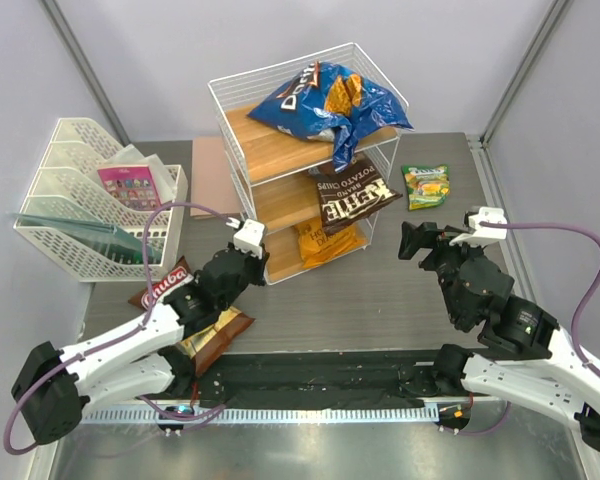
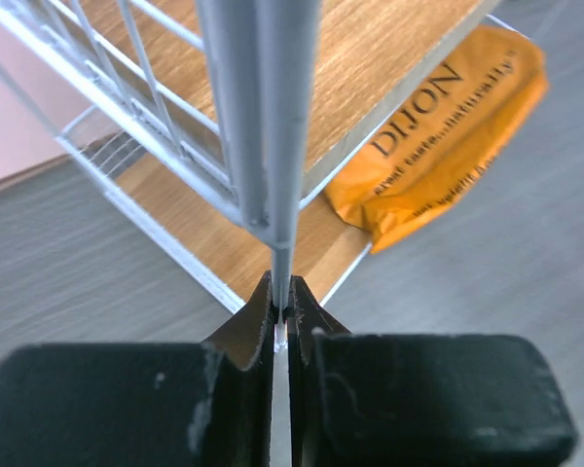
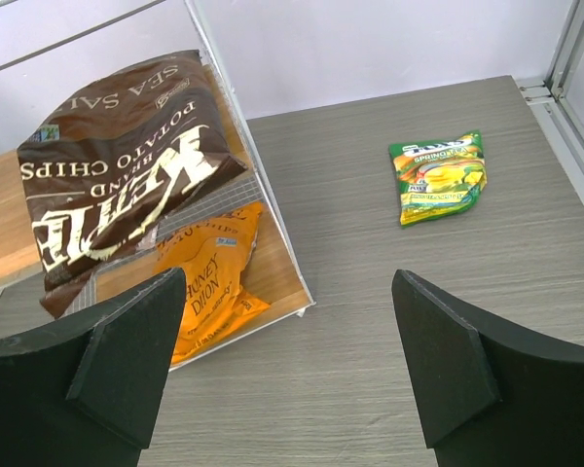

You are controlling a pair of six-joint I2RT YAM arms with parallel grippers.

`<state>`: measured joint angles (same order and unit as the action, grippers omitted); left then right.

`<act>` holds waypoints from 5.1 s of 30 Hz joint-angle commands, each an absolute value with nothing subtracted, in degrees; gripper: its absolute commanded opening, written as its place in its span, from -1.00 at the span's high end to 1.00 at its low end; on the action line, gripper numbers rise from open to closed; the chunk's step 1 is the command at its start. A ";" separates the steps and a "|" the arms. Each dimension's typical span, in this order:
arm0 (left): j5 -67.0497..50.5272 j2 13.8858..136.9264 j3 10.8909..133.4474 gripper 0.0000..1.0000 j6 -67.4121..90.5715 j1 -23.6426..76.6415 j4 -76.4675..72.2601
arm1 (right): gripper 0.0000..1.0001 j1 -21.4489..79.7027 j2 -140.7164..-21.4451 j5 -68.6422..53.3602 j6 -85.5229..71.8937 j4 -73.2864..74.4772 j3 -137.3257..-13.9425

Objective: Place and organize the chips bags onto the shelf
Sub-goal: Adjust the shelf at the center of the board.

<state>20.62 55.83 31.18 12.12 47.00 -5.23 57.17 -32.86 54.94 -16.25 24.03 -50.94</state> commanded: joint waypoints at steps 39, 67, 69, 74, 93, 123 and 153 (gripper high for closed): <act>26.54 76.81 37.09 1.00 23.82 43.42 -10.98 | -0.90 57.30 -34.54 56.07 -14.76 21.09 -49.04; 12.13 87.26 45.87 1.00 14.07 63.19 -12.39 | -0.91 57.22 -33.84 58.62 -14.50 20.21 -49.66; 12.13 88.50 47.63 1.00 13.71 65.12 -12.04 | -0.90 57.13 -33.66 58.88 -14.33 20.21 -49.57; 11.69 91.14 50.18 1.00 13.45 68.72 -12.04 | -0.91 57.13 -33.31 59.24 -14.41 20.21 -49.39; 39.28 66.02 26.55 1.00 31.18 71.29 -5.38 | -0.91 57.22 -34.28 58.80 -15.12 19.60 -49.13; 34.45 73.22 31.90 1.00 43.94 42.98 3.33 | -0.91 57.04 -35.33 58.09 -14.50 19.69 -49.75; 29.44 68.39 32.35 0.74 43.86 43.59 7.73 | -0.90 56.87 -39.72 56.86 -14.94 18.28 -49.04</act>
